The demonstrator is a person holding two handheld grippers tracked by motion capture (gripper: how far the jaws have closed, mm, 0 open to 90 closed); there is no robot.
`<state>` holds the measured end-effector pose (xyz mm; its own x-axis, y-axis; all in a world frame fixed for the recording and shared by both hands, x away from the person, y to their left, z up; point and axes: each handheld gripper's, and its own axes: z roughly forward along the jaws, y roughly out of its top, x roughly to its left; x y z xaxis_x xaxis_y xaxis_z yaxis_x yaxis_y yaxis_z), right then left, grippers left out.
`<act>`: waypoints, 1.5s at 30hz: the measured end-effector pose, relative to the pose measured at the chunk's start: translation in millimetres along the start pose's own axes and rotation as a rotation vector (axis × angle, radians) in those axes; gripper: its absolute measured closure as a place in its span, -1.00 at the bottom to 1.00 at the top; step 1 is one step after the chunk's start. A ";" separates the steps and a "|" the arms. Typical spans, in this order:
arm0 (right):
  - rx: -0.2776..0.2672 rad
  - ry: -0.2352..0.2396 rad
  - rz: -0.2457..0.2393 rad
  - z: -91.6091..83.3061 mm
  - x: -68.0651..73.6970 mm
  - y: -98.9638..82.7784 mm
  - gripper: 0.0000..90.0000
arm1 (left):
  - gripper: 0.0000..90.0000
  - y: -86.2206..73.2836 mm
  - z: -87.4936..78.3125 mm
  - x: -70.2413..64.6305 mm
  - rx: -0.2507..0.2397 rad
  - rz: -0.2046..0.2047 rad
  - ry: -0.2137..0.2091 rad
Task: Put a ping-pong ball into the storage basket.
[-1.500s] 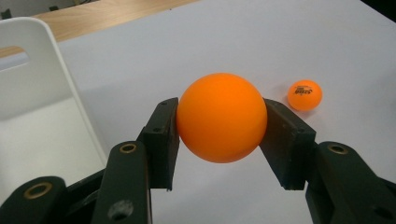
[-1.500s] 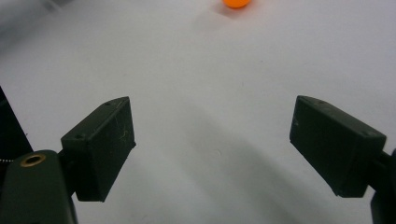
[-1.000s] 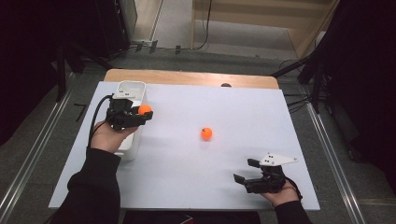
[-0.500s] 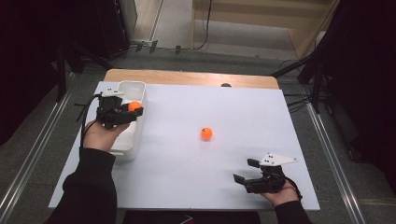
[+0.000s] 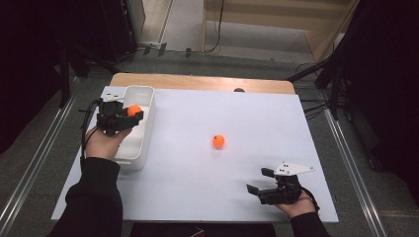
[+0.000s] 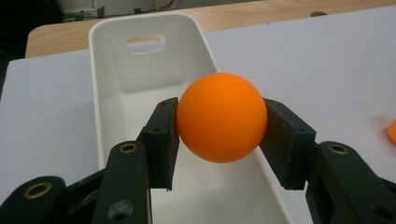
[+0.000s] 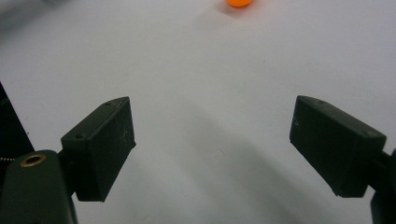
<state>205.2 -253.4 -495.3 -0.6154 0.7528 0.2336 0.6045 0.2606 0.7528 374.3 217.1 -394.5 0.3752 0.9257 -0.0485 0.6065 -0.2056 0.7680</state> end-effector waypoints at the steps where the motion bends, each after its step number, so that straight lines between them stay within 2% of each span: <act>1: 0.001 -0.001 0.001 0.0 0.0 0.0 -0.72 | 0.12 -0.2 0.4 0.5 -0.005 -0.002 0.005; 6: 0.001 -0.002 0.001 0.2 0.0 0.0 -0.72 | 0.12 -1.5 2.7 0.1 -0.033 -0.013 0.038; 11: 0.001 -0.002 0.000 0.1 -0.1 -0.1 -0.72 | 0.12 -1.9 6.3 0.9 -0.033 -0.007 0.055; 14: 0.001 -0.003 -0.001 0.0 -0.1 -0.1 -0.72 | 0.11 -2.0 8.3 0.9 -0.049 -0.011 0.069; 23: 0.003 -0.002 0.002 0.0 0.4 -0.3 -0.72 | 0.11 -4.0 13.3 3.1 -0.093 -0.019 0.072; 31: 0.002 -0.003 0.002 -0.2 0.3 -0.3 -0.72 | 0.11 -7.3 20.9 0.7 -0.087 0.014 0.096; 42: 0.005 0.000 0.005 -0.3 0.7 -0.4 -0.72 | 0.10 -7.0 21.2 1.6 -0.079 -0.002 0.083; 45: 0.005 0.002 0.002 0.0 0.7 -0.4 -0.72 | -0.01 -6.8 21.6 2.5 -0.072 -0.008 0.083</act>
<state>204.6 -253.1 -495.4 -0.6151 0.7521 0.2367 0.6083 0.2616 0.7494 386.3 213.9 -413.7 0.3095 0.9509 -0.0044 0.5564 -0.1773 0.8118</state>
